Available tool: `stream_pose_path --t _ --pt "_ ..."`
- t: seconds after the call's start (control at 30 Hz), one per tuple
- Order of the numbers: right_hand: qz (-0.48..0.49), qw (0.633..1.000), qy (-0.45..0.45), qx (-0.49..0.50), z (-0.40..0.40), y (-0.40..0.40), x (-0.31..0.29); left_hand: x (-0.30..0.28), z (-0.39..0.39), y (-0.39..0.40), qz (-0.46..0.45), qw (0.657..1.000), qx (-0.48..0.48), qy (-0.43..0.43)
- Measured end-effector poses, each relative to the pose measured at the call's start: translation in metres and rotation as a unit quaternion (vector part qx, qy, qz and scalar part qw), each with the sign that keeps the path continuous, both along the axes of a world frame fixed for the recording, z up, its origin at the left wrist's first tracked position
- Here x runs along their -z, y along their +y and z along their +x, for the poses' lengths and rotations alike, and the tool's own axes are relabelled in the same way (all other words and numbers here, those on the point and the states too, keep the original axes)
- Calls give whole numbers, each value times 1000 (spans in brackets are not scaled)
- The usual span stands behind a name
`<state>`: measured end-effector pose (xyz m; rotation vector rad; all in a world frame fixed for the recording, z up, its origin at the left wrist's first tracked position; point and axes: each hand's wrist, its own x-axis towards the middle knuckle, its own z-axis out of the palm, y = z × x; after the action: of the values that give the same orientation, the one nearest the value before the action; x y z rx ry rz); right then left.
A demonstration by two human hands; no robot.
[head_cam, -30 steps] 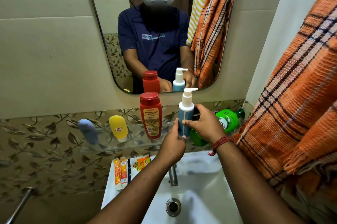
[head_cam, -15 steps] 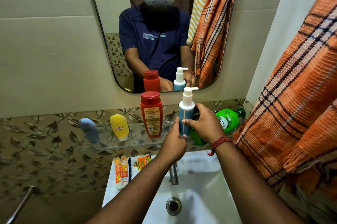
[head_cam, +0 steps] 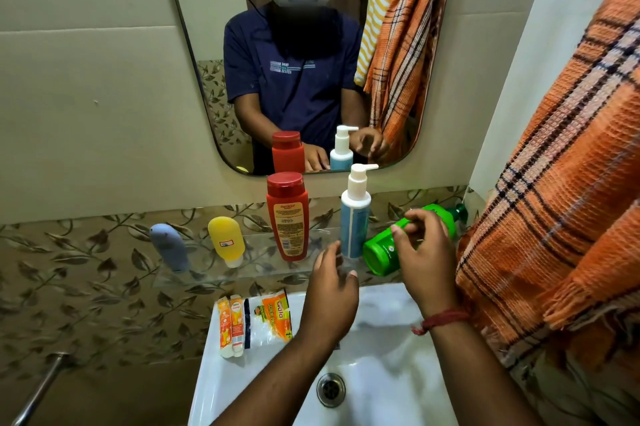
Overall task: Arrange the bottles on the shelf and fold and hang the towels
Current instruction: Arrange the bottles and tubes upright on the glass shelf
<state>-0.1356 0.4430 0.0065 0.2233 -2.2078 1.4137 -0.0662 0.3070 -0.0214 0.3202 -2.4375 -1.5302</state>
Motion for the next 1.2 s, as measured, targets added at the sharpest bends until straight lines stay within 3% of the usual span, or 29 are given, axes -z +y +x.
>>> stream_pose_path --t 0.1,0.2,0.3,0.4,0.73,0.93,1.2 --pt "-115 992 -58 1 9 9 14 3 5 9 -42 998 39 4" --pt "-187 967 -174 22 4 12 32 4 -2 17 -60 996 70 -10" --pt "-342 891 -299 -13 -1 9 39 4 -6 24 -82 993 78 -17" --pt "-465 814 -338 -84 1 5 38 7 -9 26 -74 994 83 -20" --pt "-495 788 -356 -82 5 -3 32 5 -10 32 -51 996 68 16" --pt "-547 733 -392 -98 8 6 26 0 -12 37 -27 996 58 57" --pt "-506 758 -394 -118 13 29 31 2 2 48 -18 993 110 48"
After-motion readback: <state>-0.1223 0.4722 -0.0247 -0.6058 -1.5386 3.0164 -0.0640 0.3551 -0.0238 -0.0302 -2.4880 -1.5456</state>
